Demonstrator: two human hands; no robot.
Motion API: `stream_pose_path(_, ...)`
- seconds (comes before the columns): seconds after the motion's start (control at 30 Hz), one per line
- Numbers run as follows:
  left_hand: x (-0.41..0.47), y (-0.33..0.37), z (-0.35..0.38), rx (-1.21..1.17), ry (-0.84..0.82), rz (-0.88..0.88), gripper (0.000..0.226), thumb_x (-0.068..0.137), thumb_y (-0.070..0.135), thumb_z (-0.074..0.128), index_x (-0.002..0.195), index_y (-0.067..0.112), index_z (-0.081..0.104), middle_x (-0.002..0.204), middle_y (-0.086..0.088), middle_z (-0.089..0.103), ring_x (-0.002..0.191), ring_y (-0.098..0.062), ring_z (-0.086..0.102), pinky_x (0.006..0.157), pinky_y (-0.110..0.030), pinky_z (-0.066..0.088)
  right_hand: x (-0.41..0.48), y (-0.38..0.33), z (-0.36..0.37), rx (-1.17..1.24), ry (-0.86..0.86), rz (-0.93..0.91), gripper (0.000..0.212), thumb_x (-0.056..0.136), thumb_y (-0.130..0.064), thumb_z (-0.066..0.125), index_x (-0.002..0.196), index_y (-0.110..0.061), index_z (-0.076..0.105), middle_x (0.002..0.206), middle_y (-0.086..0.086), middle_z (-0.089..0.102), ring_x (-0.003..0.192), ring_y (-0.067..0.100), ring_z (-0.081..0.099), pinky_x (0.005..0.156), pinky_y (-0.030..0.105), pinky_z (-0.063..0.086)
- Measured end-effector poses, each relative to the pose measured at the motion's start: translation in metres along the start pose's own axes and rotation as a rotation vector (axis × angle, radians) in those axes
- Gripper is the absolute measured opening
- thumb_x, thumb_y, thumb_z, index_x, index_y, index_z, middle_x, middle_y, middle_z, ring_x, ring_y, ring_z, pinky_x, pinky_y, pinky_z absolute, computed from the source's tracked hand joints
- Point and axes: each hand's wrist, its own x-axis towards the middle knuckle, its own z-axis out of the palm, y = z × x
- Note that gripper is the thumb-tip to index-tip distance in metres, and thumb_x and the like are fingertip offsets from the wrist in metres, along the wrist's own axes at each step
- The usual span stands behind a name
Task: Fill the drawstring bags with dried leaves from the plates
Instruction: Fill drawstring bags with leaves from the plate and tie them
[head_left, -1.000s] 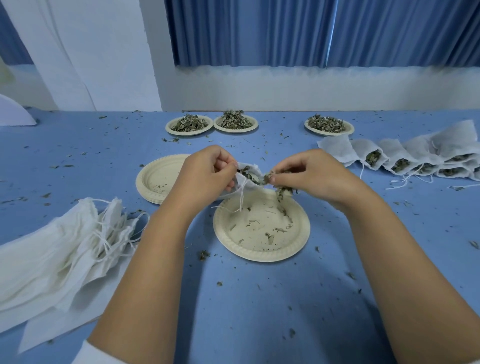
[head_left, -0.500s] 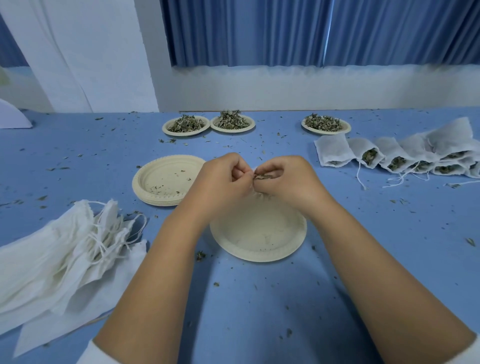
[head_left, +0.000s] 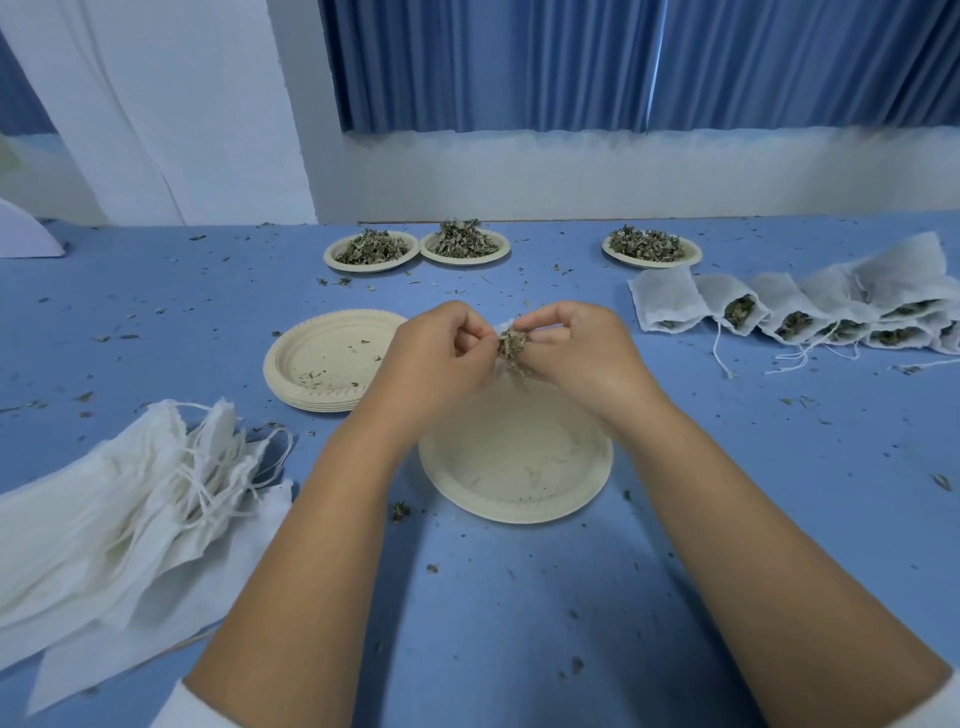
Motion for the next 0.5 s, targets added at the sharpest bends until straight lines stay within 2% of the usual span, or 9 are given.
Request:
stream_pose_path(0.13,-0.001,0.001,0.001,-0.016,-0.02,0.008,0.007,0.093,0.01,0.06,0.087,0.01,0.064,0.062,0.007,0.068,0.061,-0.008,0.068,0.065,-0.026,0.06,-0.001,0.006,0.008,-0.184,0.105,-0.168,0.014,0.079,-0.005,0.073,0.08,-0.019,0.072,0.068,-0.011,0.066,0.051,-0.01,0.054,0.052,0.005,0.04)
stream_pose_path(0.2,-0.002,0.002,0.001,-0.011,-0.021,0.008,0.008,0.093,0.01,0.06,0.087,0.01,0.064,0.063,0.006,0.068,0.062,-0.009,0.069,0.065,-0.026,0.06,-0.002,0.007,0.009,-0.223,0.084,-0.196,0.013,0.079,-0.004,0.073,0.083,-0.016,0.077,0.063,-0.017,0.061,0.05,-0.012,0.053,0.051,0.004,0.039)
stream_pose_path(0.27,-0.002,0.003,0.001,-0.014,-0.009,0.001,0.008,0.093,0.009,0.06,0.086,0.01,0.064,0.067,0.003,0.068,0.064,-0.012,0.07,0.067,-0.03,0.061,-0.002,0.007,0.006,-0.231,0.038,-0.176,0.015,0.081,-0.007,0.073,0.085,-0.02,0.078,0.063,-0.016,0.064,0.053,-0.009,0.055,0.051,0.009,0.043)
stream_pose_path(0.33,-0.001,0.003,0.0,-0.001,0.001,-0.005,0.008,0.093,0.01,0.061,0.086,0.012,0.065,0.074,-0.003,0.069,0.067,-0.014,0.07,0.07,-0.036,0.062,-0.002,0.005,0.002,-0.159,-0.062,-0.106,0.015,0.083,-0.01,0.071,0.09,-0.021,0.078,0.071,-0.007,0.073,0.066,-0.001,0.065,0.065,0.015,0.053)
stream_pose_path(0.4,-0.001,0.002,-0.001,0.044,0.009,-0.004,0.008,0.092,0.013,0.061,0.086,0.015,0.065,0.081,-0.005,0.07,0.075,-0.02,0.07,0.074,-0.043,0.061,-0.001,0.002,-0.002,0.022,-0.164,0.016,0.014,0.087,-0.008,0.066,0.094,-0.011,0.077,0.086,0.005,0.076,0.08,0.01,0.071,0.075,0.019,0.057)
stream_pose_path(0.5,0.0,0.001,-0.003,0.074,0.017,-0.007,0.008,0.092,0.017,0.061,0.086,0.017,0.065,0.083,-0.004,0.069,0.08,-0.024,0.069,0.076,-0.047,0.059,0.003,-0.002,-0.006,0.259,-0.208,0.166,0.016,0.09,-0.006,0.057,0.091,-0.001,0.073,0.09,0.012,0.073,0.076,0.014,0.07,0.072,0.016,0.053)
